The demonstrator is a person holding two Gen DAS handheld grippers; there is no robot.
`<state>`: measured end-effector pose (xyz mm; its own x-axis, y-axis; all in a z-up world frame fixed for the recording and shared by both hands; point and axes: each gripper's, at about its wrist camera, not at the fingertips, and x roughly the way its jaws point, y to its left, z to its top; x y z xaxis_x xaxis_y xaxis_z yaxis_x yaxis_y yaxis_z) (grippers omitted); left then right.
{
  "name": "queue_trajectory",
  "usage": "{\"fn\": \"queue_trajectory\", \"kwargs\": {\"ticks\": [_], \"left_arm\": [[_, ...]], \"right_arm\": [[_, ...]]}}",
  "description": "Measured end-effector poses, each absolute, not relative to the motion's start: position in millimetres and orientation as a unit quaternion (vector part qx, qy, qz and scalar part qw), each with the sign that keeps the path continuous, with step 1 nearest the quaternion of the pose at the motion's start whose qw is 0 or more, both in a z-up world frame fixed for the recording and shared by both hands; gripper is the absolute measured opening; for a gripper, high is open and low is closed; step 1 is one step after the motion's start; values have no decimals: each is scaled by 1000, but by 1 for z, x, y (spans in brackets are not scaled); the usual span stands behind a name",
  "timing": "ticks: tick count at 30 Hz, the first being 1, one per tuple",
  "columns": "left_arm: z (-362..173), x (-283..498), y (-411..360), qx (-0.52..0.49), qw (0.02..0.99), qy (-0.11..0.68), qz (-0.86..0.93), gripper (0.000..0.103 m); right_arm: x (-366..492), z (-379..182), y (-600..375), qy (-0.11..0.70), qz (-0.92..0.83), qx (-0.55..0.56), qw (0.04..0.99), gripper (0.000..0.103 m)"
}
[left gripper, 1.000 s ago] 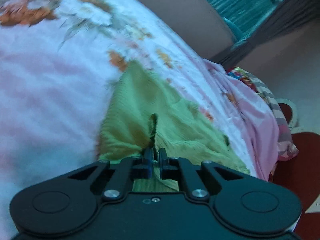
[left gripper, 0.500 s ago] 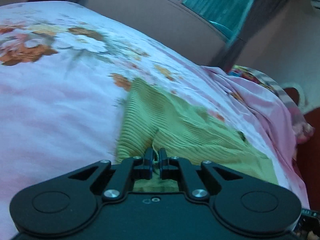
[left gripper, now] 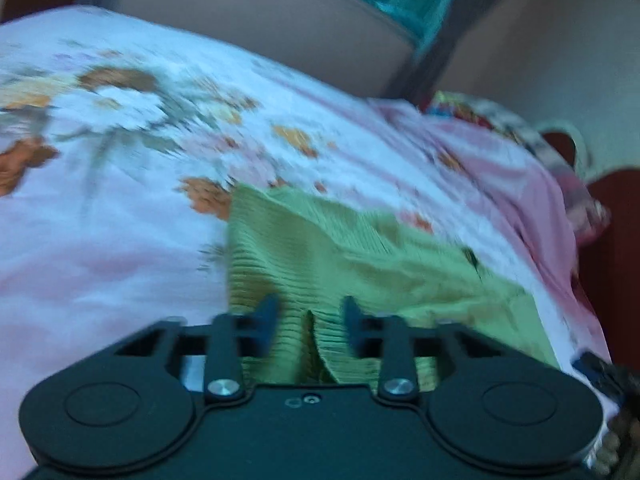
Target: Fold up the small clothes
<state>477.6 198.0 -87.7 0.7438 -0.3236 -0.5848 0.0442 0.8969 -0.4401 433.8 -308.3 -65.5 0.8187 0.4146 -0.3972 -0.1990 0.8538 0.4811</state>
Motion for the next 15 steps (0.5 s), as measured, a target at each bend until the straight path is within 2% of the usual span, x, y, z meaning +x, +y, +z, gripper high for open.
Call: {"fn": "queue_trajectory", "kwargs": {"ticks": [4, 12, 15], "left_arm": [[-90, 486, 197, -203, 899, 368, -122, 27], [-77, 459, 198, -221, 905, 335, -140, 34], [-90, 470, 199, -240, 887, 368, -143, 28]], "right_arm": [[449, -75, -297, 266, 166, 196, 929, 47], [457, -89, -297, 279, 159, 202, 925, 47], [457, -89, -295, 281, 158, 198, 926, 47]]}}
